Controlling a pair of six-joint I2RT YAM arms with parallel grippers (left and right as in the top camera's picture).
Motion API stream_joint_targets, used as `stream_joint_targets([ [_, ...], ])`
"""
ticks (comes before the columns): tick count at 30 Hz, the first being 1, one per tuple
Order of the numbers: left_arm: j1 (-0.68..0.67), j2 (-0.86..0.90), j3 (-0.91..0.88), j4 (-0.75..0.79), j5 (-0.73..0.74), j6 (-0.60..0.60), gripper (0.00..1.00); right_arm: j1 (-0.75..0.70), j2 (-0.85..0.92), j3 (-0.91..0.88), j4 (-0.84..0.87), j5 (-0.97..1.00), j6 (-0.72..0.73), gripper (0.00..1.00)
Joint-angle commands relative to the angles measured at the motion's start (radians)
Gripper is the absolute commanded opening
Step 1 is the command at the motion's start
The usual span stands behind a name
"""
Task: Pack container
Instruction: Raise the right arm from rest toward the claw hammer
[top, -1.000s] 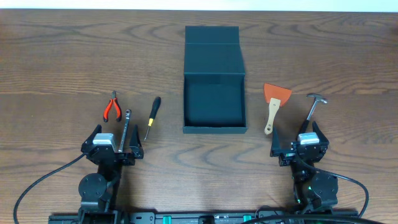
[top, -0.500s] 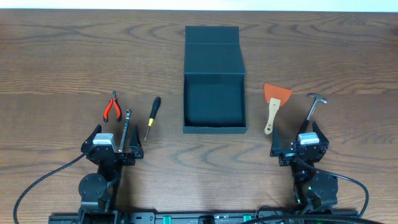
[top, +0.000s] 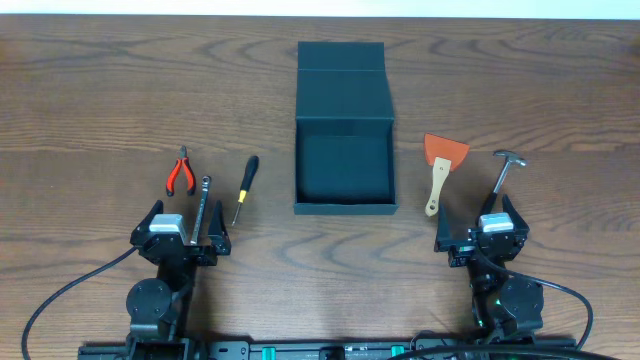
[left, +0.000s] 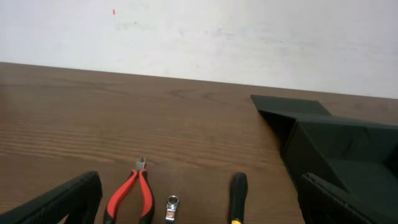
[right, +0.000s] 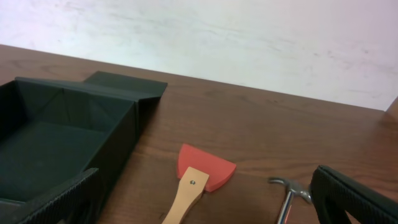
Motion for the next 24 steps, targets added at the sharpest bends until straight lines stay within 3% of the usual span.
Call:
stream_joint_targets([
  [1, -0.003, -0.006, -0.011, -0.043, 0.003, -0.008, 0.99, -0.008, -0.004, -0.004, 0.001, 0.004, 0.004, 0.99],
  [7, -0.003, -0.006, -0.011, -0.04, 0.003, -0.008, 0.98, -0.007, -0.004, -0.004, -0.003, -0.018, 0.029, 0.99],
  [12, -0.003, -0.006, -0.002, -0.053, 0.003, -0.117, 0.99, -0.007, -0.002, -0.002, -0.004, -0.05, 0.293, 0.99],
  [15, -0.003, 0.002, 0.038, -0.106, 0.004, -0.185, 0.99, -0.007, 0.004, 0.037, -0.036, -0.097, 0.31, 0.99],
  [19, -0.003, 0.052, 0.145, -0.216, 0.029, -0.185, 0.99, -0.007, 0.055, 0.196, -0.196, -0.048, 0.288, 0.99],
  [24, -0.003, 0.217, 0.306, -0.353, 0.082, -0.192, 0.98, -0.008, 0.247, 0.461, -0.502, 0.025, 0.32, 0.99],
])
